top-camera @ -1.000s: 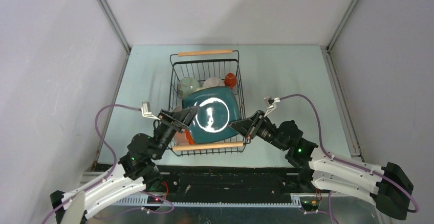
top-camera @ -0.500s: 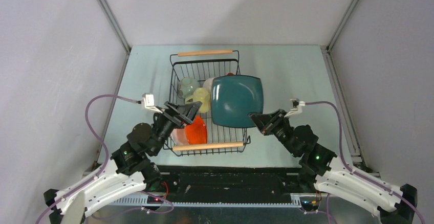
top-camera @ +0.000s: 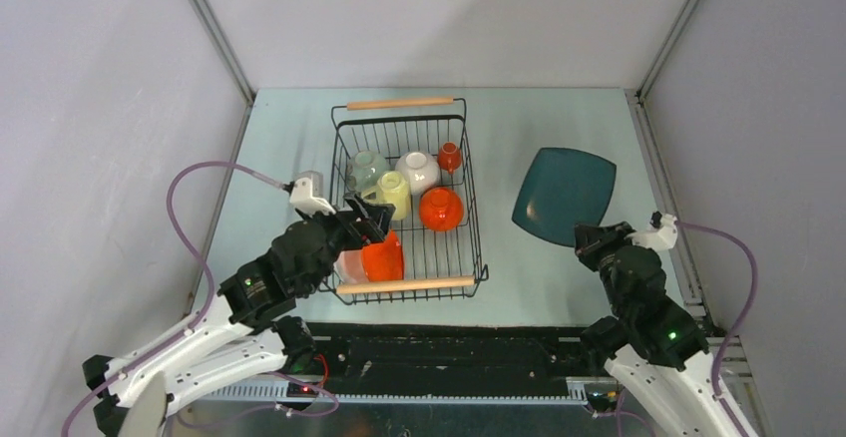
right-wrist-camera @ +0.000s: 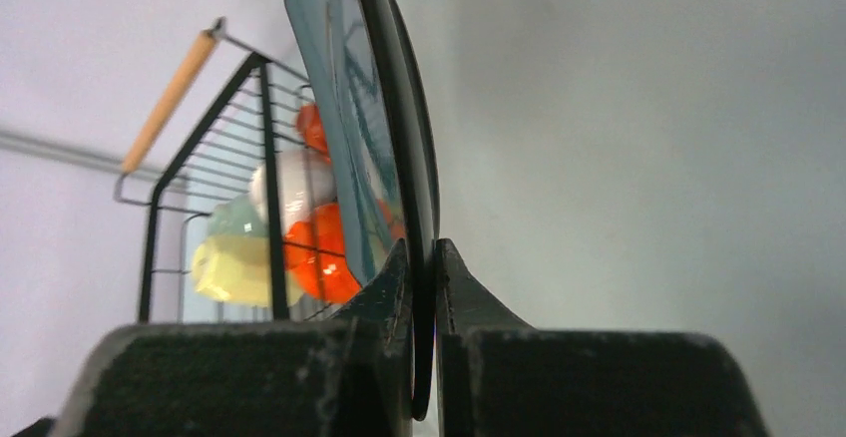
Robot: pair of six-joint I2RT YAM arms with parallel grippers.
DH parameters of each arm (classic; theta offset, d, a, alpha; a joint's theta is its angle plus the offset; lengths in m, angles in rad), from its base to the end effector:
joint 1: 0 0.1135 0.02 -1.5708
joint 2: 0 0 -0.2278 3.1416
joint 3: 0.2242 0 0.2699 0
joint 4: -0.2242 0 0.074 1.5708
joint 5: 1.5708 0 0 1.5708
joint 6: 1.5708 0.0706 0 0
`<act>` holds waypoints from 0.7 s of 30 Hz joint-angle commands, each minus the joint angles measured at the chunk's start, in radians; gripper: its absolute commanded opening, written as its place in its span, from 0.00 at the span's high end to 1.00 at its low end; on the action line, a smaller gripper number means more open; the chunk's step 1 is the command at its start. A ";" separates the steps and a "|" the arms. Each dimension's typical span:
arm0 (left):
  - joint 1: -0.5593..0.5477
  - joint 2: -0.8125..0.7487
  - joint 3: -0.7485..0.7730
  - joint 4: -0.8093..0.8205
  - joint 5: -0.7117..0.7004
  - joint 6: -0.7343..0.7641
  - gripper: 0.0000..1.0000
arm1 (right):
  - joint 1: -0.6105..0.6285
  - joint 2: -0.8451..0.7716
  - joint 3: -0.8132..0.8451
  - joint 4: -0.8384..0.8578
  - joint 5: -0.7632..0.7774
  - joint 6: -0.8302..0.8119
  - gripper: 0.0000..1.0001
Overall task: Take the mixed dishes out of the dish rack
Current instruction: Place the plate at the center of the board.
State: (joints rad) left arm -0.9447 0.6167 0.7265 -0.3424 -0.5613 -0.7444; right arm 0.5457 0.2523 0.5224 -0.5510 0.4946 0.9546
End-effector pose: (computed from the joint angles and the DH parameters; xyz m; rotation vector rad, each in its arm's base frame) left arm 0.1590 -0.1557 0.3029 -0.2255 1.8094 -0.7108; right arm 0.1608 0.0584 0.2607 0.7105 1.7180 0.5994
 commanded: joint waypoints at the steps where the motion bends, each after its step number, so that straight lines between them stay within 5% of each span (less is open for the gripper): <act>1: 0.000 0.026 0.037 -0.072 -0.049 0.043 0.02 | -0.119 0.041 0.109 -0.086 -0.065 -0.013 1.00; 16: 0.000 0.027 0.016 -0.147 -0.109 0.023 0.02 | -0.693 0.221 -0.020 0.067 -0.859 -0.198 1.00; 21: 0.000 0.028 0.003 -0.154 -0.112 0.020 0.02 | -0.764 0.254 -0.067 0.098 -0.978 -0.258 1.00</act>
State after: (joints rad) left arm -0.9447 0.6518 0.7277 -0.4858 -0.6441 -0.7326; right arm -0.1822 0.5003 0.4404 -0.6483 -0.2726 0.7506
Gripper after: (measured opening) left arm 0.983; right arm 0.053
